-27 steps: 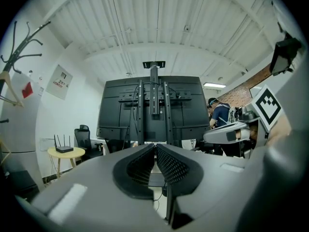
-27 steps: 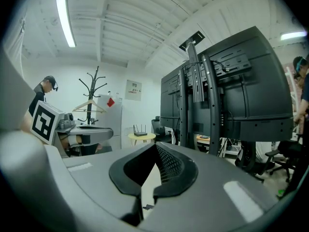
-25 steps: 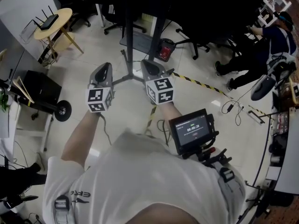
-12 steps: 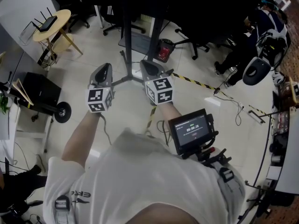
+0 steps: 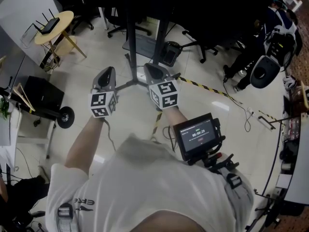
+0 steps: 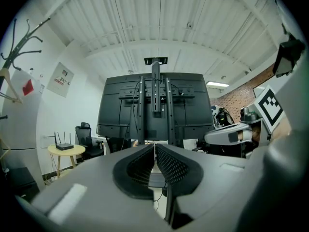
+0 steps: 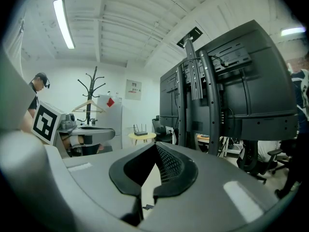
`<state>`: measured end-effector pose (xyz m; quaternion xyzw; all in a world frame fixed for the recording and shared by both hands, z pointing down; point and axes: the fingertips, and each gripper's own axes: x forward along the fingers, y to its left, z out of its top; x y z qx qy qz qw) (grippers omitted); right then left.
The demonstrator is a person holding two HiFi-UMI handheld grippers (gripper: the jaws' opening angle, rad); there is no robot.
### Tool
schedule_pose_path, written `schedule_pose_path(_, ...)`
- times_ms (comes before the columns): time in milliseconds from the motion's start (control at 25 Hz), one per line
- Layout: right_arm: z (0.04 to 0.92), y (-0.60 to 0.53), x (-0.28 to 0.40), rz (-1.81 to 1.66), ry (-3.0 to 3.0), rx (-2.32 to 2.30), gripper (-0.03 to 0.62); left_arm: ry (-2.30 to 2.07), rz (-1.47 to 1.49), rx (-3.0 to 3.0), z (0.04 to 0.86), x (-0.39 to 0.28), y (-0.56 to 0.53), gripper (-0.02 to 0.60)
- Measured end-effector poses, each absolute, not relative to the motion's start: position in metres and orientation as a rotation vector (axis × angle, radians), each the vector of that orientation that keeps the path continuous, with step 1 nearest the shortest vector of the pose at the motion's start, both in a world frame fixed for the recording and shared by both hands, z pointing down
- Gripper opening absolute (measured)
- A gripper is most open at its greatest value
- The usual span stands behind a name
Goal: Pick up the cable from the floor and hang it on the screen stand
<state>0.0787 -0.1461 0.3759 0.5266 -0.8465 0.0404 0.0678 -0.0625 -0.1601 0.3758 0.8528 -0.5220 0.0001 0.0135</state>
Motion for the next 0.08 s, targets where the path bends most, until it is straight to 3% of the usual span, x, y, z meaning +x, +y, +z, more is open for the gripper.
schedule_pose_path(80, 0.3765, -0.1459, 0.0788, 0.121, -2.552, 1.585, 0.011, -1.627, 0.002, 2.653, 0.376, -0.0626, -0.1595, 0.017)
